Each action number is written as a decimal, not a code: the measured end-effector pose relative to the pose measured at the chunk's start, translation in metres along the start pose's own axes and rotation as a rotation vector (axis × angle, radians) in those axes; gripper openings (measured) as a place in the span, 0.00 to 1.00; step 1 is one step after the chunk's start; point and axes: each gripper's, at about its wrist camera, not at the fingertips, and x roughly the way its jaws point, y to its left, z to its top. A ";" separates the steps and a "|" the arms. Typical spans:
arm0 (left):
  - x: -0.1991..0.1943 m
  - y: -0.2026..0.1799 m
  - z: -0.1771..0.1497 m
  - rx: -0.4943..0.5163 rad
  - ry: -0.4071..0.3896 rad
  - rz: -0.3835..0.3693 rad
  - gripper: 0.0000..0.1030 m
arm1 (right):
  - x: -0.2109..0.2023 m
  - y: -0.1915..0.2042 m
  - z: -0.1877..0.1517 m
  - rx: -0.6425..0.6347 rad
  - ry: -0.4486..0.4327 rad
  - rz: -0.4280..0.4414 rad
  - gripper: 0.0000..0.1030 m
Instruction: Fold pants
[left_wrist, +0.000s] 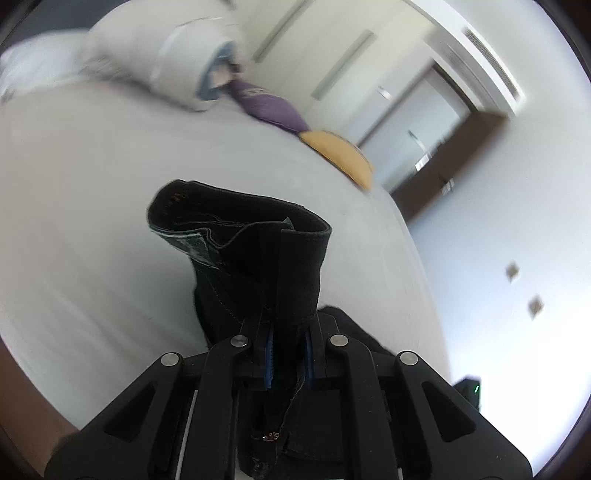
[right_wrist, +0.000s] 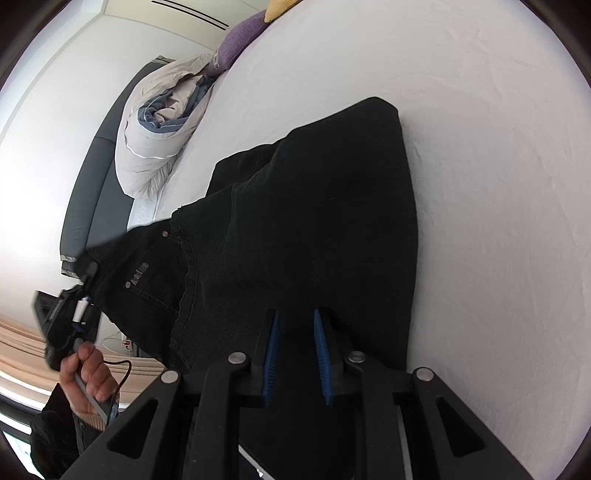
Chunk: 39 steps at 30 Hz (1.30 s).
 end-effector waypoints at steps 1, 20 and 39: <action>0.006 -0.026 -0.007 0.099 0.022 0.001 0.10 | -0.002 0.003 0.002 0.009 0.006 0.015 0.33; 0.064 -0.163 -0.152 0.743 0.215 0.062 0.08 | 0.019 0.044 0.053 0.075 0.080 0.320 0.90; 0.051 -0.199 -0.255 1.426 0.065 0.240 0.08 | 0.001 0.063 0.044 -0.139 0.168 -0.100 0.23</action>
